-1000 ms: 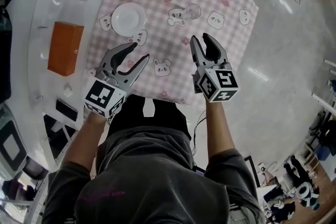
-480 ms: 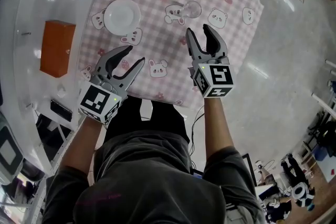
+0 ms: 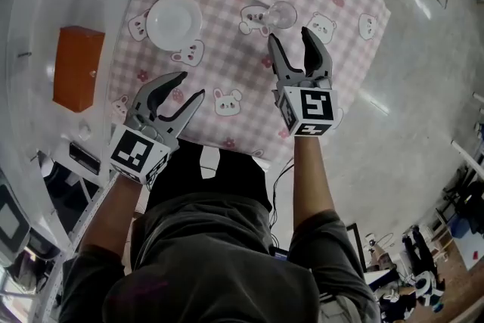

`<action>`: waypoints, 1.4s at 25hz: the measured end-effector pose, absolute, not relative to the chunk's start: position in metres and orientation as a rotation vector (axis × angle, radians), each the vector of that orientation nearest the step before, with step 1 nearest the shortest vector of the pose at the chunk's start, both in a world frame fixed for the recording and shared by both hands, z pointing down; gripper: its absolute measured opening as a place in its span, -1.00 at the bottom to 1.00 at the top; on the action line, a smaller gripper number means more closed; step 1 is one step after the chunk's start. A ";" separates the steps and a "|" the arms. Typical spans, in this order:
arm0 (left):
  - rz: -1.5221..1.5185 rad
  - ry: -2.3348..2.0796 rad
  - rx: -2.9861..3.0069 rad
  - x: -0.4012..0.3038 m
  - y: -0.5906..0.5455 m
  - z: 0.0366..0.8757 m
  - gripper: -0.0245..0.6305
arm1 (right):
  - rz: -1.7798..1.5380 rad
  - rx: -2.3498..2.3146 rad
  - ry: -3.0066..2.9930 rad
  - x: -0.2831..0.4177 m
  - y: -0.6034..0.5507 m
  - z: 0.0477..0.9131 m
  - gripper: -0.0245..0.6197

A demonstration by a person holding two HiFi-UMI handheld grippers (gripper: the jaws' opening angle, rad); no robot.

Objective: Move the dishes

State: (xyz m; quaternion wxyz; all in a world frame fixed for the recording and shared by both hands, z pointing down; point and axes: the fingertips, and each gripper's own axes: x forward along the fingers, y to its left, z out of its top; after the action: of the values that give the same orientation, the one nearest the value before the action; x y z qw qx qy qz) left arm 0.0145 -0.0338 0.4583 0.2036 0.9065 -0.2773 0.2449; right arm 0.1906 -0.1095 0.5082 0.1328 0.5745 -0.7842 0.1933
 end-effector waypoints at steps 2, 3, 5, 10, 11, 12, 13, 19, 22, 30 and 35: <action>0.694 -0.775 2.519 0.013 -0.032 0.463 -0.38 | 0.533 1.659 -2.280 0.189 -0.113 0.511 -0.10; 0.693 -0.778 2.513 0.012 -0.032 0.465 -0.38 | 0.518 1.656 -2.283 0.188 -0.114 0.513 -0.09; 0.685 -0.782 2.506 0.013 -0.030 0.467 -0.38 | 0.485 1.647 -2.286 0.186 -0.117 0.515 -0.08; 0.699 -0.754 2.503 0.018 -0.029 0.470 -0.38 | 0.466 1.649 -2.287 0.183 -0.126 0.523 -0.05; 0.702 -0.751 2.500 0.018 -0.028 0.472 -0.38 | 0.473 1.653 -2.285 0.183 -0.127 0.525 -0.04; 0.700 -0.748 2.501 0.019 -0.027 0.473 -0.38 | 0.476 1.656 -2.284 0.184 -0.128 0.526 -0.04; 0.697 -0.744 2.505 0.020 -0.026 0.474 -0.38 | 0.477 1.658 -2.282 0.184 -0.128 0.527 -0.04; 0.714 -0.724 2.472 0.020 -0.021 0.480 -0.38 | 0.454 1.643 -2.282 0.181 -0.135 0.532 -0.04; 0.711 -0.729 2.471 0.018 -0.022 0.484 -0.38 | 0.442 1.641 -2.285 0.179 -0.140 0.533 -0.04; 0.713 -0.725 2.466 0.022 -0.025 0.485 -0.38 | 0.422 1.620 -2.281 0.176 -0.148 0.536 -0.04; 0.699 -0.736 2.469 0.021 -0.029 0.487 -0.38 | 0.404 1.625 -2.278 0.177 -0.153 0.536 -0.04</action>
State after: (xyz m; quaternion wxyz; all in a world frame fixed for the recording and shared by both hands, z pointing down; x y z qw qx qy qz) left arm 0.0212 -0.0288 0.4866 0.2340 0.8992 -0.2680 0.2546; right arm 0.1765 -0.1531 0.5358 0.1567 0.5677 -0.7958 0.1411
